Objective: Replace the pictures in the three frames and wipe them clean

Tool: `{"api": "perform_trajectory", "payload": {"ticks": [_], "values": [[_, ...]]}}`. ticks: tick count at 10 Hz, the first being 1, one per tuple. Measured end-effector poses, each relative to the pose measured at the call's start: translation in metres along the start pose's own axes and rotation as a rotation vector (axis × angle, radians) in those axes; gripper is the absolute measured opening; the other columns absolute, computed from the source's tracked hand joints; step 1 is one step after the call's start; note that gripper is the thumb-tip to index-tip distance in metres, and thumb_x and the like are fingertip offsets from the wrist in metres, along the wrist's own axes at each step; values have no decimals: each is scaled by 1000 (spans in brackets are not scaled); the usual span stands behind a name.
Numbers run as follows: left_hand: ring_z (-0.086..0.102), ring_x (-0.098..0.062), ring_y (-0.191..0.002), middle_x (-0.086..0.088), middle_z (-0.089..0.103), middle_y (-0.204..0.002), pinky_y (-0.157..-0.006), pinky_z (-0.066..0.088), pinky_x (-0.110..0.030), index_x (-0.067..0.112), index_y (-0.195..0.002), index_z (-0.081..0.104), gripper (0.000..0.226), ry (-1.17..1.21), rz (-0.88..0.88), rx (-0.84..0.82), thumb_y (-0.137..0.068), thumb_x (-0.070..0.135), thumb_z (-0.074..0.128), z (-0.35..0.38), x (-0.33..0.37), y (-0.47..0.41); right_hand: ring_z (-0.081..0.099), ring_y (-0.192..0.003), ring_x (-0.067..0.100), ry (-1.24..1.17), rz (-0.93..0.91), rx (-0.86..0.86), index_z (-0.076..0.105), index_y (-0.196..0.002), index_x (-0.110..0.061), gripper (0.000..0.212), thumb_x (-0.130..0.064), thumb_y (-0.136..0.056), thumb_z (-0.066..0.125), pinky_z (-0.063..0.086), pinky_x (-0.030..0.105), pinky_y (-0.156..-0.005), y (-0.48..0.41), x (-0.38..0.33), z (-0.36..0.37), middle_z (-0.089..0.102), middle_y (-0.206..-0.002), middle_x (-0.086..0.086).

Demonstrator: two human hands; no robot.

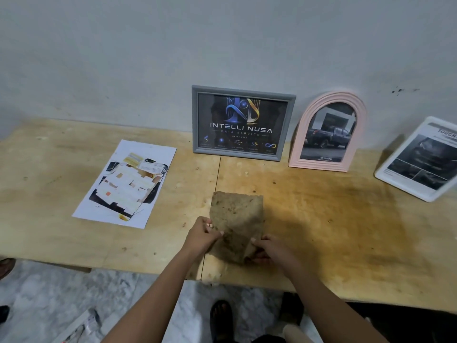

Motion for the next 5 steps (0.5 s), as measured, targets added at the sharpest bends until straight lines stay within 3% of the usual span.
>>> {"api": "perform_trajectory", "payload": {"ticks": [1,2,3,4,5], "values": [[53,-22,-67,-13,55,-85,-58,44,-34,14,-112,40,38,109,75,9,-84,9,66,4,0,4,66,-75,22,-8,-8,24,56,-107,-2,23,-20,-93,56,54,25,-52,2,1,2,62,-103,13],[58,-26,-74,-17,58,-95,-62,47,-42,14,-115,38,38,87,89,33,-87,13,64,1,-8,6,66,-54,19,58,-58,50,53,-102,-4,22,-21,-91,60,51,24,-45,3,5,-1,64,-91,11],[54,-19,-61,-12,53,-76,-54,45,-35,15,-117,38,41,-158,130,40,-86,18,65,-4,-13,8,59,-37,12,242,-113,142,51,-85,-10,24,-25,-83,69,45,23,-40,2,10,-12,66,-72,5],[54,-15,-67,-1,51,-76,-55,42,-30,19,-115,38,48,-384,162,147,-81,35,68,-12,-14,15,57,-44,10,414,-192,220,47,-70,-16,36,-40,-76,74,42,24,-48,2,12,-19,60,-49,-4],[53,-15,-90,4,54,-97,-65,45,-29,19,-115,48,48,-521,277,370,-82,51,60,-20,-3,24,58,-62,18,427,-284,361,53,-70,-16,38,-50,-79,66,41,28,-56,12,6,-32,60,-63,1]]}}
Point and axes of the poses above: each hand's wrist, its own y-axis away from the middle knuckle, its own z-axis out of the palm, x = y × z, the point moved 6 cm from there along -y, towards the middle knuckle
